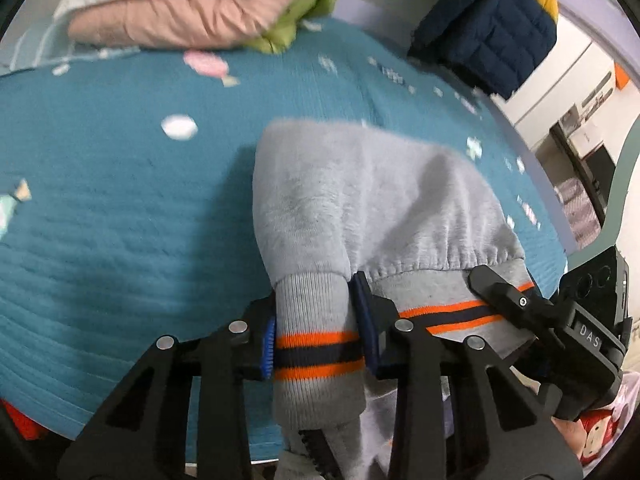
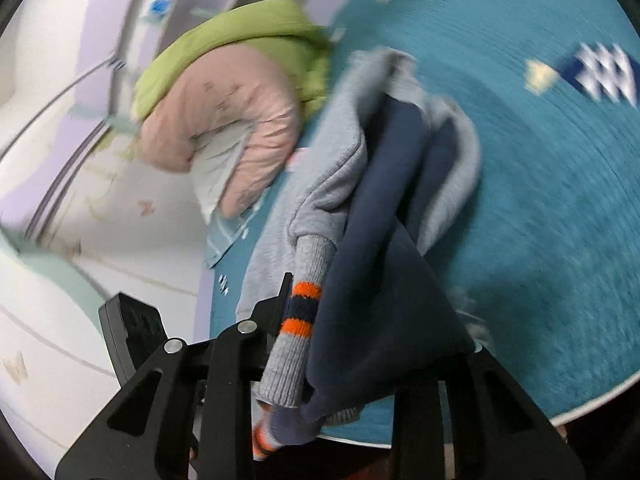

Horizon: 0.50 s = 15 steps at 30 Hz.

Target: Fold large clothes

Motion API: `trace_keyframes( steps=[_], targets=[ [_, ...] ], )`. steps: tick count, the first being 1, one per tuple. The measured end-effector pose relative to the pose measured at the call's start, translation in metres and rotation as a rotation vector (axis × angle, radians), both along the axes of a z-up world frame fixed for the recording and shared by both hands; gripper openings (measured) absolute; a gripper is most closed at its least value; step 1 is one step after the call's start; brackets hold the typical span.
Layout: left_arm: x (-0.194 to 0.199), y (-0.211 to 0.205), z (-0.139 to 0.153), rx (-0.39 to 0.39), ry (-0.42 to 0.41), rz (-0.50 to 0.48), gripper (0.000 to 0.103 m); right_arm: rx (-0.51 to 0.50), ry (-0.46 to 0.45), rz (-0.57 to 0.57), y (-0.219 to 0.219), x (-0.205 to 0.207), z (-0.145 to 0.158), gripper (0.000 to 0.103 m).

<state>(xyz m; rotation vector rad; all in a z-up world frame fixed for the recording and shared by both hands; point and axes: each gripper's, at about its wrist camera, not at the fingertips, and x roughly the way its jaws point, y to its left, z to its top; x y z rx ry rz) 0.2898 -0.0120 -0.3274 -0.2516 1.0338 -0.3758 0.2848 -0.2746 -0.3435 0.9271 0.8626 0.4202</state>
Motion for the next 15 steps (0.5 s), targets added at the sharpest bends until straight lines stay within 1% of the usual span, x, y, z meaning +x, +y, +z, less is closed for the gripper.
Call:
trace_keyframes(
  steps=[2,6,7,12,15],
  targets=[
    [0.002,0.017,0.013,-0.004,-0.021,0.022,0.032,-0.008,-0.038,0.043,0.019,0.012,0.015,0.026],
    [0.010,0.062,0.040,0.024,-0.056,0.071,0.032,-0.023,-0.083,0.132,0.063,0.033,0.029,0.026],
    [0.013,0.079,0.047,0.036,-0.070,0.092,0.032,-0.021,-0.091,0.157,0.078,0.042,0.032,0.026],
    [0.029,0.150,0.062,0.100,-0.107,0.176,0.032,-0.016,-0.143,0.263,0.159,0.089,0.041,0.026],
    [0.044,0.203,0.068,0.136,-0.125,0.240,0.032,0.007,-0.170,0.320,0.215,0.122,0.039,0.026]
  ],
)
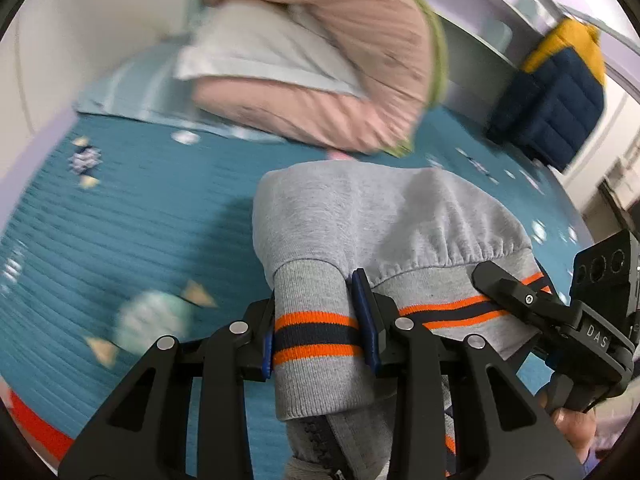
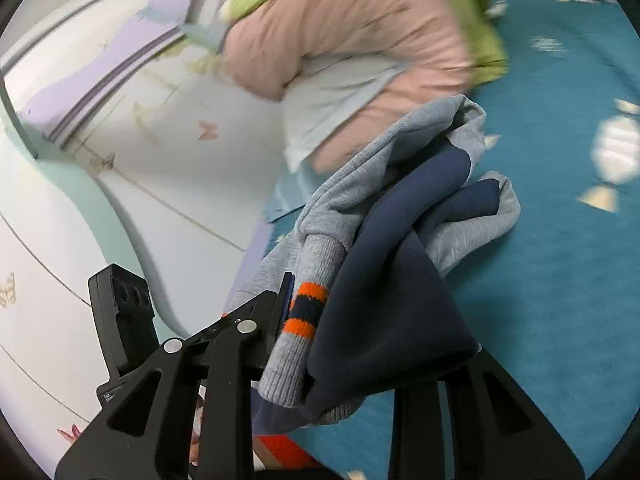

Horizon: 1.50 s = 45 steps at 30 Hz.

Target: Fold large clothes

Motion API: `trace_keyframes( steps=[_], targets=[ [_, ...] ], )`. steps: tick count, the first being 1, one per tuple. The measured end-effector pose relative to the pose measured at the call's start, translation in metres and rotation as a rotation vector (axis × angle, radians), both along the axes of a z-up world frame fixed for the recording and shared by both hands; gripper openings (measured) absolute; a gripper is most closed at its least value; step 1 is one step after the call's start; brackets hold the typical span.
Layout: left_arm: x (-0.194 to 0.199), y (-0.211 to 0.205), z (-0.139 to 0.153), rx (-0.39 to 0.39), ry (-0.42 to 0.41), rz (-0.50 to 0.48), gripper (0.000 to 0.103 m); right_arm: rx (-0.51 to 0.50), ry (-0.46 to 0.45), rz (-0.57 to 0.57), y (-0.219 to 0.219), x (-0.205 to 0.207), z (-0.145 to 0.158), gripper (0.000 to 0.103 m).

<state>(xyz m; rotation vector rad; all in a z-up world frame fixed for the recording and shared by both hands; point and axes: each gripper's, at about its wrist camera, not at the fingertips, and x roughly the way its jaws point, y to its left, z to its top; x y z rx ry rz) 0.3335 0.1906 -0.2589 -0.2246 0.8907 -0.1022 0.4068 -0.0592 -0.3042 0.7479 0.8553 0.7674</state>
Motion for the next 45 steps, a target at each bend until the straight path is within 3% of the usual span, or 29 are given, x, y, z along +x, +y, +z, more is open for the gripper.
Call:
trace_keyframes(
  steps=[5,9,12,15,17,18,19,20,24,31,36,39,43,45],
  targets=[
    [0.026,0.070,0.003,0.069,-0.032,0.082,0.032,0.022,-0.018,0.059,0.073,0.038,-0.008,0.026],
    [0.035,0.116,-0.011,0.103,-0.063,0.129,0.032,0.021,-0.010,0.090,0.122,0.052,-0.029,0.026],
    [0.040,0.143,-0.047,0.086,0.010,0.134,0.032,-0.010,0.077,0.073,0.138,0.044,-0.062,0.026],
    [0.030,0.147,-0.087,0.093,0.098,0.124,0.033,-0.116,0.196,0.053,0.145,0.020,-0.103,0.027],
    [0.019,0.148,-0.109,0.107,0.145,0.136,0.044,-0.140,0.284,0.027,0.142,0.004,-0.130,0.035],
    [0.009,0.151,-0.111,0.097,0.108,0.151,0.047,-0.107,0.292,-0.004,0.134,-0.005,-0.137,0.035],
    [0.002,0.154,-0.112,0.087,0.101,0.172,0.059,-0.099,0.291,-0.021,0.129,-0.012,-0.139,0.035],
    [0.000,0.156,-0.114,0.091,0.115,0.193,0.070,-0.113,0.287,-0.027,0.127,-0.016,-0.137,0.035],
    [-0.011,0.162,-0.111,0.060,0.126,0.221,0.073,-0.157,0.305,-0.067,0.116,-0.032,-0.131,0.035],
    [-0.032,0.150,-0.089,0.162,0.136,0.214,0.078,-0.155,0.405,-0.115,0.096,-0.044,-0.135,0.033],
    [-0.057,0.141,-0.065,0.168,0.128,0.235,0.079,-0.169,0.501,-0.057,0.079,-0.054,-0.132,0.033],
    [-0.074,0.127,-0.043,0.203,0.108,0.241,0.081,-0.159,0.442,-0.004,0.061,-0.072,-0.108,0.037],
    [-0.105,0.097,-0.005,0.236,0.063,0.220,0.087,-0.247,0.294,0.037,0.033,-0.105,-0.054,0.038],
    [-0.124,0.076,0.019,0.243,0.025,0.210,0.088,-0.308,0.217,0.020,0.014,-0.123,-0.023,0.049]
  ],
)
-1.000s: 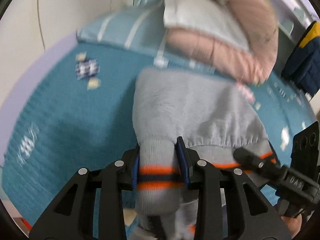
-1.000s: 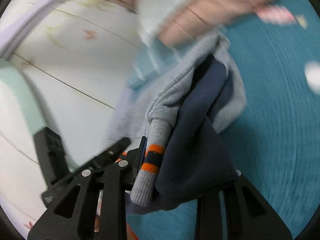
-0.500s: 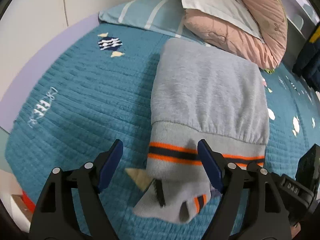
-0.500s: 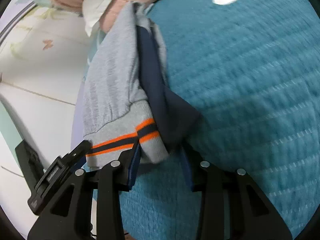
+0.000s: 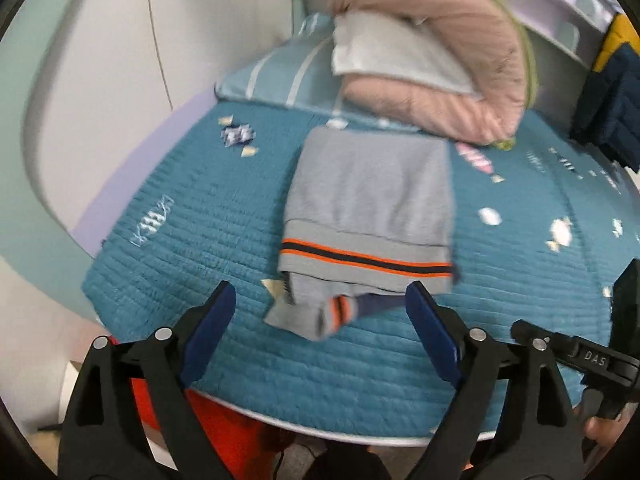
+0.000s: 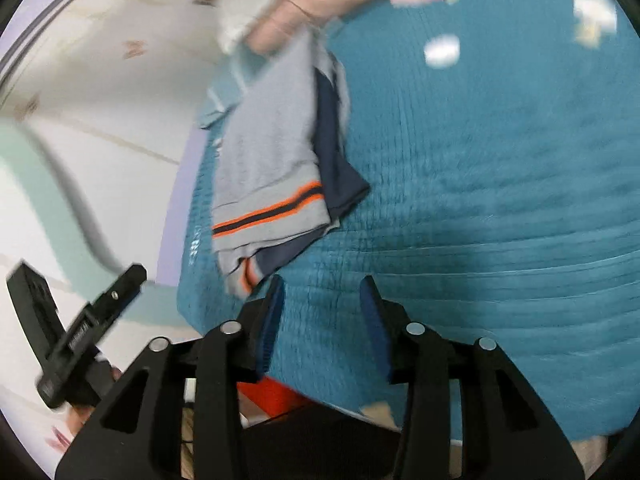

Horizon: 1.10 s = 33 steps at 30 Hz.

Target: Fold large clothes

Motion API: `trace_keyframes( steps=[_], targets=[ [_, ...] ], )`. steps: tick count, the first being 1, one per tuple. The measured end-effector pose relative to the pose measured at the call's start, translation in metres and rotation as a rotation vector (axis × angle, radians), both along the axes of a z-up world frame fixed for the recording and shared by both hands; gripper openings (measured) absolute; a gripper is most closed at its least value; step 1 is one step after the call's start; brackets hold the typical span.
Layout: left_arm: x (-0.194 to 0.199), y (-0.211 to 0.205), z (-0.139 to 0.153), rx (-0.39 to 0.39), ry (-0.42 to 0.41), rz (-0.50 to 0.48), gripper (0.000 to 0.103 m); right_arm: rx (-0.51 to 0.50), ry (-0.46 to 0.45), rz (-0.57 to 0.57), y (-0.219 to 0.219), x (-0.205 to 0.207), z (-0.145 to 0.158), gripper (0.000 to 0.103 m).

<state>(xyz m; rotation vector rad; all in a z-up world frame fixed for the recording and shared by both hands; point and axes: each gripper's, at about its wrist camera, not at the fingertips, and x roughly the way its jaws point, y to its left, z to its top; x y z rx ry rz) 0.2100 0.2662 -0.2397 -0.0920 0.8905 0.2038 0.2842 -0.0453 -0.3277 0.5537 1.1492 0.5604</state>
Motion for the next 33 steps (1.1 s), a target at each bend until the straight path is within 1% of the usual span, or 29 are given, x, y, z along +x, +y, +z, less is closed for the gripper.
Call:
trace_keyframes(
  steps=[1,2,3,5,6,8,10,11,14,15,17,19,22,25,28,33],
  targets=[
    [-0.008,-0.010,0.010,-0.006,-0.016,-0.012,0.089,-0.027,-0.046,0.003,-0.011,-0.011,0.018,0.055],
    [-0.019,-0.025,0.024,-0.011,-0.036,-0.027,0.089,-0.053,-0.093,0.005,-0.021,-0.022,0.037,0.059],
    [-0.025,-0.034,0.032,-0.012,-0.045,-0.036,0.089,-0.074,-0.127,-0.002,-0.027,-0.027,0.051,0.061],
    [-0.041,-0.060,0.053,-0.021,-0.082,-0.072,0.089,-0.129,-0.221,-0.011,-0.043,-0.046,0.088,0.070],
    [-0.050,-0.075,0.064,-0.021,-0.096,-0.086,0.090,-0.158,-0.259,-0.013,-0.045,-0.055,0.104,0.072],
    [-0.064,-0.098,0.083,-0.036,-0.116,-0.112,0.090,-0.199,-0.328,-0.017,-0.058,-0.074,0.131,0.080],
    [-0.081,-0.122,0.104,-0.059,-0.159,-0.140,0.091,-0.216,-0.378,-0.024,-0.073,-0.093,0.153,0.086],
    [-0.088,-0.134,0.113,-0.052,-0.177,-0.148,0.091,-0.230,-0.419,-0.034,-0.081,-0.106,0.169,0.088],
    [-0.110,-0.168,0.140,0.007,-0.242,-0.181,0.092,-0.254,-0.527,-0.069,-0.099,-0.138,0.206,0.091],
    [-0.116,-0.175,0.146,0.024,-0.259,-0.186,0.092,-0.260,-0.555,-0.083,-0.105,-0.144,0.214,0.091],
    [-0.132,-0.192,0.164,0.058,-0.315,-0.193,0.093,-0.292,-0.627,-0.121,-0.116,-0.165,0.236,0.092],
    [-0.144,-0.201,0.178,0.061,-0.357,-0.205,0.095,-0.315,-0.676,-0.146,-0.124,-0.180,0.253,0.095],
    [-0.164,-0.211,0.200,0.039,-0.424,-0.217,0.097,-0.314,-0.740,-0.170,-0.136,-0.205,0.275,0.095],
    [-0.184,-0.221,0.219,0.039,-0.490,-0.212,0.098,-0.319,-0.799,-0.185,-0.144,-0.226,0.293,0.095],
    [-0.200,-0.229,0.232,0.040,-0.533,-0.222,0.098,-0.353,-0.862,-0.210,-0.148,-0.247,0.308,0.095],
    [-0.224,-0.245,0.244,0.088,-0.590,-0.240,0.098,-0.379,-0.949,-0.239,-0.152,-0.271,0.323,0.095]
  ],
)
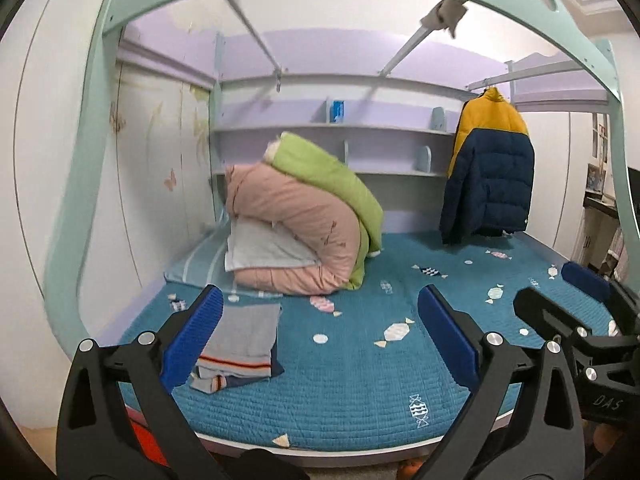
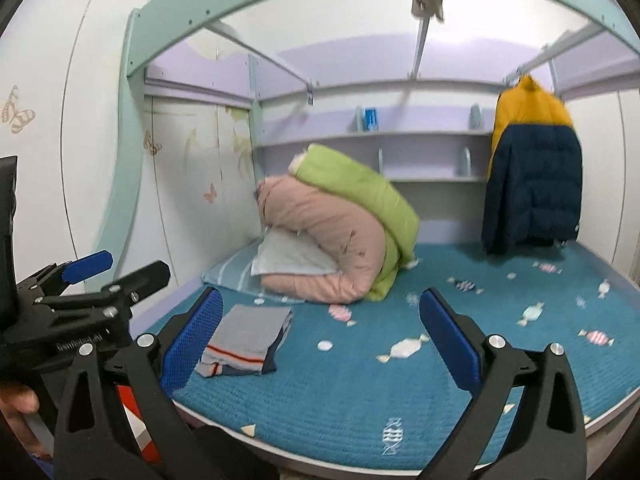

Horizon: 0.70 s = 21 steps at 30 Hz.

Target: Fold large clothes

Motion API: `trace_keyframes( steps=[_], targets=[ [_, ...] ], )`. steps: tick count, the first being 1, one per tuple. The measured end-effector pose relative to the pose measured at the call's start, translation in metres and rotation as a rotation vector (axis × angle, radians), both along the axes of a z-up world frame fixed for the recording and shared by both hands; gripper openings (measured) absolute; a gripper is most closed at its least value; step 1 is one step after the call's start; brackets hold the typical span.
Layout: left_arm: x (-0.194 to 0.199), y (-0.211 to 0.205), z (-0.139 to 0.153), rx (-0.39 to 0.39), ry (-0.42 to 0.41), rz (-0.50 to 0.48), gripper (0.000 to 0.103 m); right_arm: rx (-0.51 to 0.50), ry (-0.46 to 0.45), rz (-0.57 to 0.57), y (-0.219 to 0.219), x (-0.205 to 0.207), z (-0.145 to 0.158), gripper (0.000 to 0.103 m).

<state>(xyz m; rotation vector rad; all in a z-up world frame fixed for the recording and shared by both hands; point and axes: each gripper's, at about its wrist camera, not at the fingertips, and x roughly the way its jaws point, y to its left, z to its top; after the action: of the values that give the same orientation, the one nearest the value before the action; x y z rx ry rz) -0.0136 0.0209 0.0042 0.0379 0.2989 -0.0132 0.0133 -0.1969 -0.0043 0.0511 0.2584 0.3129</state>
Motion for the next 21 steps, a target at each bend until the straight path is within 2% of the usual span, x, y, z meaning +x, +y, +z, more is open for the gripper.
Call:
trace_keyframes(
  steps=[6,17,21],
  targets=[
    [-0.014,-0.012,0.006,0.035,-0.043,-0.004,0.098,0.003,-0.033,-0.015,-0.007,-0.007,0.004,0.095],
    [-0.032,-0.014,0.011,0.012,-0.093,0.001,0.098,0.013,-0.081,-0.021,-0.008,-0.021,0.011,0.095],
    [-0.036,-0.017,0.012,0.031,-0.125,0.033,0.098,0.014,-0.082,-0.012,-0.008,-0.019,0.010,0.095]
  ],
)
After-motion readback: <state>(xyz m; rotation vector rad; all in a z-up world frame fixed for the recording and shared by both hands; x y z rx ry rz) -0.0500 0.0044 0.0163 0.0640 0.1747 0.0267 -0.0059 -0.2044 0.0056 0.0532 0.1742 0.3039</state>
